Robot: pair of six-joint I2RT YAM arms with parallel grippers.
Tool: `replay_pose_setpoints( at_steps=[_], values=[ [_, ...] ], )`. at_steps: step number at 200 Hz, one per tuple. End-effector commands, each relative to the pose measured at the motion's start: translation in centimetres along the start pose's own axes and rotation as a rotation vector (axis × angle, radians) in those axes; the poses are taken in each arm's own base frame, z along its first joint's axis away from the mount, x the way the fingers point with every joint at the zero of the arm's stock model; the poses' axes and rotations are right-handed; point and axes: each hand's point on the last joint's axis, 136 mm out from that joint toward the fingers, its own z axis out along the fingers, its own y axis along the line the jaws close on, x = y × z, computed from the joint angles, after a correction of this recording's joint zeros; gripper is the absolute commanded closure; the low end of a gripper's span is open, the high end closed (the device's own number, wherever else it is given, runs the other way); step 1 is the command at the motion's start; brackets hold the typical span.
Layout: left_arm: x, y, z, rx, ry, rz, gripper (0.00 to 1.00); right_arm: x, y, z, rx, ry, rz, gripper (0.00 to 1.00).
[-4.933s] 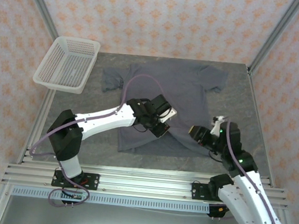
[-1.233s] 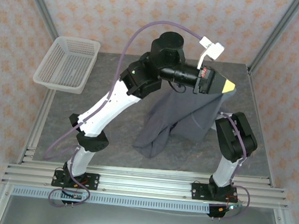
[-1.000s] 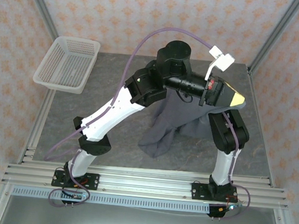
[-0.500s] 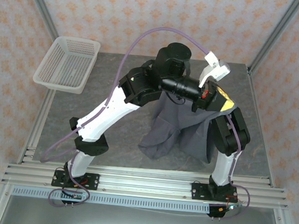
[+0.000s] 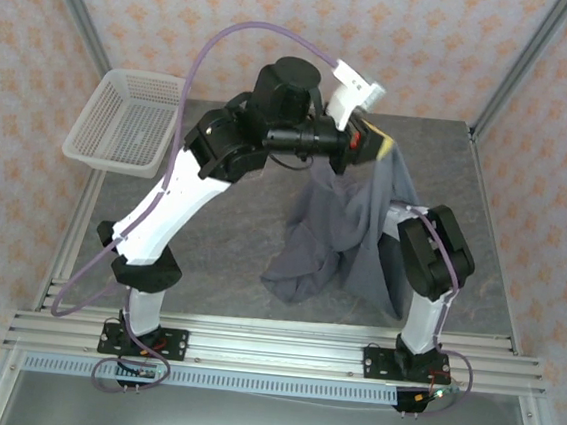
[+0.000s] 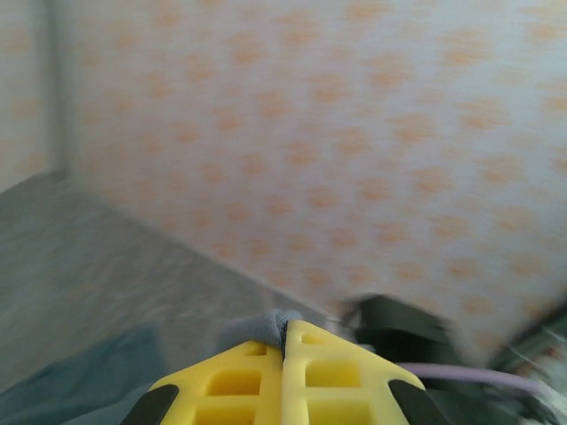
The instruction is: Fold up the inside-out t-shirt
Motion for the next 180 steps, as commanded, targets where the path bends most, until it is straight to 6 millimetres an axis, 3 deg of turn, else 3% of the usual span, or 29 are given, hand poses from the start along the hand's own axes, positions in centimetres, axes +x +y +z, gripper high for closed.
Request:
replay_pose_setpoints(
  at_steps=[1, 19, 37, 64, 71, 76, 106, 142, 161, 180],
  values=[
    [1.2, 12.3, -1.0, -0.378, 0.010, -0.212, 1.00, 3.6, 0.4, -2.2, -0.072, 0.069, 0.000, 1.00],
    [4.3, 19.6, -1.1, -0.529, 0.069, -0.303, 1.00, 4.3, 2.1, -5.2, -0.175, 0.003, -0.060, 1.00],
    [7.7, 24.8, -0.8, -0.620, 0.124, -0.349, 1.00, 4.8, 3.4, -8.5, -0.280, -0.073, -0.110, 1.00],
    [13.1, 29.4, -0.8, -0.701, 0.189, -0.423, 1.00, 3.2, 2.5, -13.3, -0.290, -0.225, -0.091, 1.00],
    [15.3, 30.6, -0.5, -0.714, 0.217, -0.449, 1.00, 2.5, 2.3, -14.6, -0.293, -0.260, -0.080, 1.00],
    [15.6, 30.5, -1.1, -0.724, 0.206, -0.453, 1.00, 1.9, 2.4, -15.6, -0.307, -0.281, -0.073, 1.00],
    [24.2, 32.9, -2.0, -0.828, 0.332, -0.508, 1.00, -2.3, 2.2, -21.6, -0.404, -0.432, 0.033, 1.00],
    [32.2, 35.0, -3.8, -0.919, 0.409, -0.605, 1.00, -6.7, 2.3, -28.3, -0.584, -0.570, 0.145, 1.00],
    [34.4, 35.9, -4.4, -0.923, 0.424, -0.687, 1.00, -7.9, 2.5, -30.7, -0.628, -0.591, 0.167, 1.00],
    [34.6, 36.2, -5.0, -0.928, 0.417, -0.715, 0.97, -9.0, 2.7, -32.9, -0.703, -0.615, 0.214, 1.00]
  ],
)
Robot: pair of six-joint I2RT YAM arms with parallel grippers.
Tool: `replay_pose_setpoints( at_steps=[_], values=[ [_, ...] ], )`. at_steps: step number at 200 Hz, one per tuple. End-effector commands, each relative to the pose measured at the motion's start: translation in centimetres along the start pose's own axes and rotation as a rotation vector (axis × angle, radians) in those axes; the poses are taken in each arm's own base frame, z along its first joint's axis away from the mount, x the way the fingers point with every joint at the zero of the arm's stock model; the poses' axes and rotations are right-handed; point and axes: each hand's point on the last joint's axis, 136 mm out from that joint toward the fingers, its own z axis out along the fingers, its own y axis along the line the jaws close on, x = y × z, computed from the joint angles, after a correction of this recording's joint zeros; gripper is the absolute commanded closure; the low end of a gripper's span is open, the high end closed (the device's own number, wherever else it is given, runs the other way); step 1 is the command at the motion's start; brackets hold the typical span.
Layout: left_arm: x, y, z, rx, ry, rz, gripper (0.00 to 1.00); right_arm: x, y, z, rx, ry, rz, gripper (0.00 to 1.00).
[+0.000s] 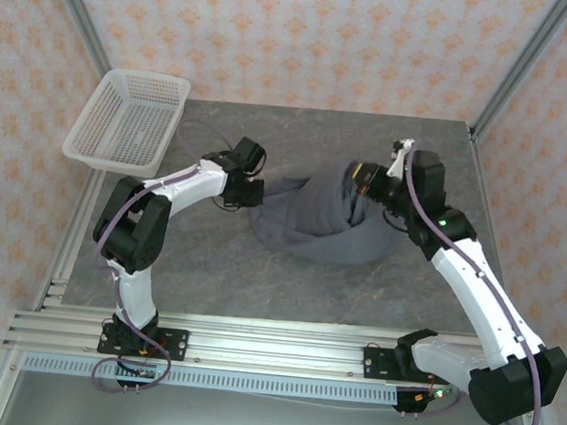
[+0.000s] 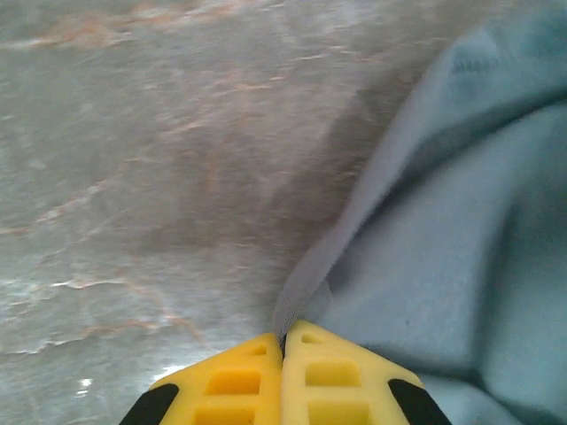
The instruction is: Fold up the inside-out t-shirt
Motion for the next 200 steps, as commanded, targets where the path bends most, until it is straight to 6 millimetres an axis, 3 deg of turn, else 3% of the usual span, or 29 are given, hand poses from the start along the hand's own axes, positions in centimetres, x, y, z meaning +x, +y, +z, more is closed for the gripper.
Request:
replay_pose_setpoints(
  at_steps=[1, 14, 26, 43, 54, 63, 74, 83, 94, 104, 113, 137, 173, 192, 200],
  values=[
    [-2.4, 0.5, -0.8, 0.024, -0.085, -0.077, 0.96, -3.3, 3.9, -2.1, -0.153, -0.073, 0.067, 1.00],
    [-3.0, 0.4, -2.1, 0.048, -0.109, -0.085, 0.80, -4.3, 4.2, -2.6, -0.165, -0.100, 0.099, 1.00],
    [-4.0, 0.0, -4.6, 0.082, -0.163, -0.084, 0.62, -5.2, 4.1, -2.8, -0.159, -0.125, 0.124, 1.00],
    [-5.8, -0.6, -10.4, 0.120, -0.284, -0.070, 0.36, -6.0, 4.5, -2.9, -0.178, -0.144, 0.145, 1.00],
    [-6.8, -2.0, -14.4, 0.202, -0.358, -0.054, 0.28, -6.3, 5.2, -2.7, -0.209, -0.140, 0.160, 1.00],
    [-7.2, -4.4, -17.5, 0.327, -0.406, -0.021, 0.26, -6.5, 6.1, -2.7, -0.256, -0.135, 0.161, 1.00],
    [-6.6, -9.2, -20.7, 0.524, -0.439, 0.078, 0.21, -6.7, 7.4, -2.8, -0.326, -0.124, 0.146, 1.00],
    [-5.0, -13.6, -22.6, 0.670, -0.423, 0.198, 0.20, -6.8, 8.2, -2.7, -0.363, -0.115, 0.130, 1.00],
    [-1.8, -18.8, -24.2, 0.809, -0.366, 0.384, 0.20, -7.1, 8.7, -2.8, -0.379, -0.112, 0.124, 1.00],
    [1.3, -22.0, -24.0, 0.835, -0.316, 0.534, 0.20, -7.3, 9.1, -2.8, -0.391, -0.110, 0.121, 1.00],
    [2.7, -23.5, -22.8, 0.776, -0.296, 0.599, 0.19, -7.6, 9.8, -3.0, -0.414, -0.104, 0.115, 1.00],
    [1.4, -23.5, -17.6, 0.568, -0.298, 0.541, 0.17, -8.1, 11.9, -4.2, -0.501, -0.086, 0.109, 1.00],
    [0.6, -25.1, -16.7, 0.634, -0.338, 0.512, 0.11, -8.3, 13.5, -5.2, -0.581, -0.063, 0.134, 1.00],
    [0.2, -25.6, -16.8, 0.653, -0.352, 0.497, 0.25, -7.8, 13.1, -4.2, -0.577, -0.033, 0.159, 1.00],
    [0.0, -25.7, -17.4, 0.668, -0.369, 0.485, 0.43, -7.6, 12.8, -4.0, -0.568, -0.031, 0.157, 1.00]
  ],
)
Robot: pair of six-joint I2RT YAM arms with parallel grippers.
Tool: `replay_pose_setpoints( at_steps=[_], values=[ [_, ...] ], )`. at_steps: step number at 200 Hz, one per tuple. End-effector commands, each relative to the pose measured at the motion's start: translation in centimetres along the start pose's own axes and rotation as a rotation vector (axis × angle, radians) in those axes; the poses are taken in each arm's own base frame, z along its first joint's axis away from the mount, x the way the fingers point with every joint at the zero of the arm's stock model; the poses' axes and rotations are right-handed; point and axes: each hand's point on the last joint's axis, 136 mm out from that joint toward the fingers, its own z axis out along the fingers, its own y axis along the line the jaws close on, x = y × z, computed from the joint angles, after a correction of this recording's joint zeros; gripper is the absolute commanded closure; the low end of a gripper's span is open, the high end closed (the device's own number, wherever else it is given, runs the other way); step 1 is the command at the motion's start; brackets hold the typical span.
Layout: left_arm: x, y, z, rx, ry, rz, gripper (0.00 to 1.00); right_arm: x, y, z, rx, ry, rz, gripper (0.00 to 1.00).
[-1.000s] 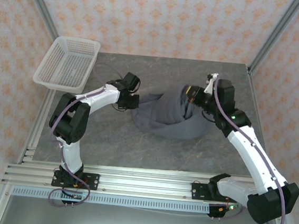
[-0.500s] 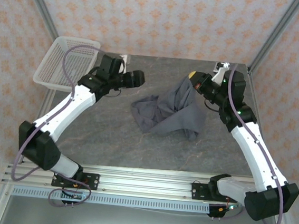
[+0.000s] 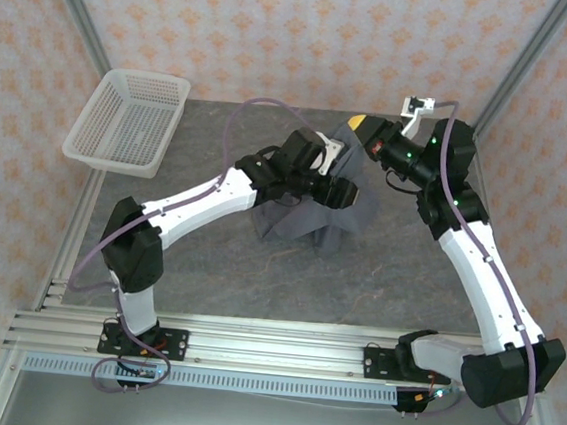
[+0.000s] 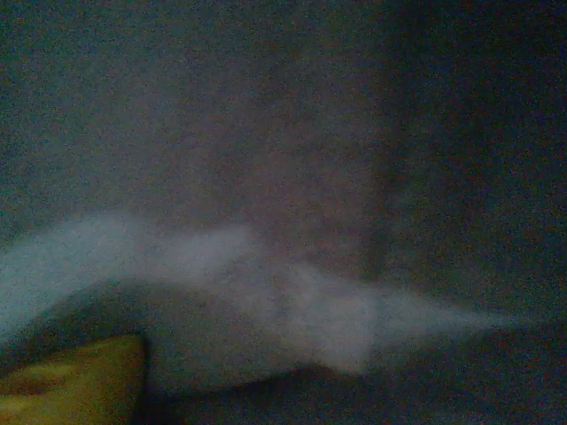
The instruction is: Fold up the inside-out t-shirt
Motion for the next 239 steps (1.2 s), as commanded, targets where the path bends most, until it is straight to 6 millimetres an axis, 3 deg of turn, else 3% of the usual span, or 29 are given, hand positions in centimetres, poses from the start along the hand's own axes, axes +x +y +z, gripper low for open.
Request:
replay_pose_setpoints(
  at_steps=[1, 8, 16, 26, 37, 47, 58, 69, 88, 107, 126, 147, 166, 182, 202, 224, 239],
  values=[
    [-3.2, -1.8, -1.9, 0.039, -0.127, 0.021, 0.46, -0.6, 3.4, -0.3, -0.115, -0.004, -0.036, 1.00],
    [-3.7, -2.2, -2.5, 0.052, -0.148, 0.020, 0.71, -0.6, 2.7, -0.4, -0.087, -0.014, -0.037, 1.00],
    [-4.3, -2.6, -3.4, 0.058, -0.172, 0.021, 1.00, -0.8, 0.4, -0.4, 0.012, -0.041, -0.025, 1.00],
    [-5.2, -3.0, -5.0, 0.067, -0.199, 0.020, 1.00, -1.1, -2.3, -1.4, 0.153, -0.090, -0.020, 1.00],
    [-5.9, -4.0, -7.1, 0.107, -0.224, 0.032, 1.00, -1.9, -6.5, -2.8, 0.331, -0.146, 0.032, 1.00],
    [-6.0, -5.0, -8.8, 0.139, -0.227, 0.073, 1.00, -2.7, -9.1, -3.6, 0.379, -0.170, 0.111, 1.00],
    [-4.7, -5.3, -9.3, 0.141, -0.160, 0.129, 1.00, -3.9, -9.9, -4.0, 0.325, -0.199, 0.189, 1.00],
    [-1.6, -3.6, -8.2, 0.062, -0.033, 0.162, 1.00, -5.3, -10.7, -3.8, 0.297, -0.225, 0.252, 1.00],
    [4.6, 0.9, -4.8, -0.060, 0.143, 0.114, 0.97, -8.1, -8.4, -3.6, 0.268, -0.259, 0.231, 1.00],
    [9.8, 2.9, -1.7, -0.061, 0.233, 0.047, 0.63, -11.6, -4.1, -3.3, 0.179, -0.319, 0.223, 1.00],
    [12.7, 5.6, 0.4, -0.144, 0.263, -0.015, 0.46, -14.9, 0.4, -4.0, 0.088, -0.414, 0.218, 1.00],
    [15.5, 9.3, 1.9, -0.297, 0.330, -0.060, 0.44, -17.2, 3.4, -5.6, 0.053, -0.517, 0.218, 1.00],
    [17.4, 11.8, 2.1, -0.375, 0.359, -0.100, 0.44, -18.3, 5.1, -6.5, 0.033, -0.566, 0.219, 1.00],
    [17.6, 13.4, 1.2, -0.385, 0.322, -0.165, 0.41, -18.9, 6.0, -7.0, 0.022, -0.588, 0.208, 1.00],
    [16.1, 14.6, -0.9, -0.364, 0.246, -0.219, 0.37, -19.2, 6.8, -7.1, 0.015, -0.593, 0.178, 1.00],
    [11.3, 11.9, -4.2, -0.251, 0.107, -0.183, 0.22, -17.3, 7.2, -4.5, -0.015, -0.437, 0.073, 1.00],
    [6.8, 9.0, -7.1, -0.177, 0.002, -0.145, 0.09, -12.4, 6.2, -0.6, 0.013, -0.216, -0.054, 1.00]
  ],
)
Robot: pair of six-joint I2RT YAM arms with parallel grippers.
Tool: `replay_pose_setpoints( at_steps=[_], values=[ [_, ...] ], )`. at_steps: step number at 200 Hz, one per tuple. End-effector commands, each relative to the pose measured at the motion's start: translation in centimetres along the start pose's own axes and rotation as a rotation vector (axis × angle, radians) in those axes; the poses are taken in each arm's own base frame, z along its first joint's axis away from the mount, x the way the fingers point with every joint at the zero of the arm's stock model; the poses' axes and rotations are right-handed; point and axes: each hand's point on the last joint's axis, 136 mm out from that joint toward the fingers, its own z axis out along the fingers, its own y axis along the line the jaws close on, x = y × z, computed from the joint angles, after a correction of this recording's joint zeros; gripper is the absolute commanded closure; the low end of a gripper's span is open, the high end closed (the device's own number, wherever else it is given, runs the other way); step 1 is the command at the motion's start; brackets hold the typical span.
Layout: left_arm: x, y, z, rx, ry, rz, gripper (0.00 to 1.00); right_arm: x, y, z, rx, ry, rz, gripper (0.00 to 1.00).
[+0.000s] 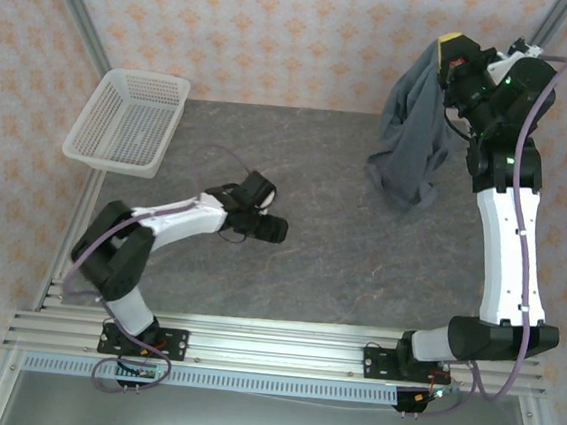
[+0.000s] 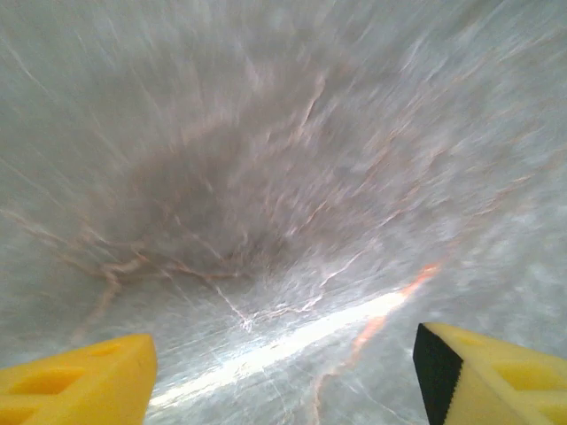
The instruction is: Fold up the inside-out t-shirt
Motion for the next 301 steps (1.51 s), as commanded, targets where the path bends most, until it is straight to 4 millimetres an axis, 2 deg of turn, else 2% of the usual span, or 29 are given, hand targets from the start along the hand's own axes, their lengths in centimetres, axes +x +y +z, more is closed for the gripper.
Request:
replay_pose_setpoints(
  at_steps=[1, 15, 25, 35, 43, 55, 69, 100, 130, 150, 158, 170, 179, 194, 199, 211, 222, 230, 240, 254, 262, 268, 275, 281, 290, 301],
  values=[
    [-6.2, -5.5, -8.0, 0.190, -0.241, 0.068, 0.08, 7.0, 0.5, 1.4, -0.073, 0.278, -0.212, 1.00],
    [-8.3, -6.9, -11.8, 0.224, -0.324, 0.085, 0.04, 14.2, -3.5, 1.4, 0.008, 0.495, -0.336, 1.00],
    [-9.4, -6.6, -13.4, 0.195, -0.367, 0.075, 0.03, 18.5, -7.0, 0.9, 0.078, 0.603, -0.377, 1.00],
    [-9.5, -6.3, -13.9, 0.171, -0.374, 0.081, 0.03, 21.2, -9.6, 0.4, 0.108, 0.666, -0.357, 1.00],
    [-9.4, -6.4, -13.7, 0.180, -0.366, 0.109, 0.03, 21.9, -10.4, 0.1, 0.099, 0.675, -0.317, 1.00],
    [-8.7, -6.6, -12.5, 0.207, -0.337, 0.127, 0.04, 21.5, -10.0, -0.3, 0.070, 0.637, -0.310, 1.00],
    [-8.3, -6.6, -11.2, 0.227, -0.318, 0.104, 0.04, 20.9, -8.1, -0.8, 0.022, 0.615, -0.334, 1.00],
    [-8.3, -5.8, -9.1, 0.214, -0.305, 0.071, 0.05, 21.7, -4.7, -1.2, -0.092, 0.698, -0.299, 1.00],
    [-9.9, -2.6, -6.4, 0.112, -0.299, -0.023, 0.08, 21.9, -3.0, -1.6, -0.149, 0.719, -0.267, 1.00],
    [-11.7, -3.3, -6.0, 0.188, -0.332, -0.062, 0.10, 21.8, -1.8, -1.9, -0.182, 0.726, -0.265, 1.00],
    [-12.4, -4.1, -6.4, 0.229, -0.355, -0.054, 0.14, 21.8, -1.7, -2.0, -0.183, 0.727, -0.262, 1.00],
    [-13.4, -5.9, -7.2, 0.318, -0.381, -0.027, 0.24, 21.8, -1.7, -2.1, -0.176, 0.727, -0.257, 1.00],
    [-14.0, -7.5, -8.2, 0.401, -0.404, -0.001, 0.41, 21.6, -2.0, -2.1, -0.159, 0.719, -0.257, 1.00],
    [-14.7, -9.7, -10.3, 0.526, -0.441, 0.019, 0.82, 21.0, -3.1, -1.9, -0.109, 0.686, -0.262, 1.00],
    [-14.8, -10.0, -10.9, 0.545, -0.450, 0.016, 1.00, 20.6, -3.7, -1.7, -0.086, 0.668, -0.258, 1.00],
    [-15.3, -10.7, -12.8, 0.591, -0.477, 0.013, 1.00, 18.8, -5.4, -1.3, -0.026, 0.608, -0.222, 1.00],
    [-15.9, -11.3, -15.4, 0.667, -0.511, -0.023, 1.00, 16.8, -7.7, -1.0, 0.027, 0.546, -0.155, 1.00],
    [-16.4, -11.8, -17.8, 0.735, -0.553, -0.044, 1.00, 15.5, -10.4, -1.0, 0.076, 0.502, -0.117, 1.00],
    [-16.8, -12.3, -20.6, 0.788, -0.595, -0.053, 1.00, 14.4, -15.1, -1.4, 0.192, 0.454, -0.104, 1.00],
    [-16.9, -13.2, -23.4, 0.825, -0.616, -0.029, 1.00, 15.5, -22.4, -2.4, 0.355, 0.479, -0.143, 1.00],
    [-16.7, -13.9, -24.5, 0.851, -0.615, -0.010, 1.00, 17.0, -25.7, -3.0, 0.416, 0.524, -0.145, 1.00],
    [-16.6, -14.0, -24.9, 0.853, -0.614, -0.002, 1.00, 18.2, -27.5, -3.4, 0.438, 0.560, -0.110, 0.94],
    [-16.5, -14.0, -25.0, 0.841, -0.606, 0.008, 1.00, 19.3, -28.5, -3.6, 0.432, 0.591, -0.067, 0.84],
    [-16.2, -13.9, -24.8, 0.824, -0.596, 0.022, 1.00, 19.6, -28.5, -3.8, 0.418, 0.596, -0.046, 0.76],
    [-15.8, -13.6, -24.2, 0.791, -0.571, 0.039, 1.00, 19.1, -27.3, -4.1, 0.380, 0.560, -0.066, 0.67],
    [-15.2, -13.3, -23.2, 0.755, -0.530, 0.060, 1.00, 17.3, -25.1, -4.9, 0.352, 0.475, -0.169, 0.55]
  ],
)
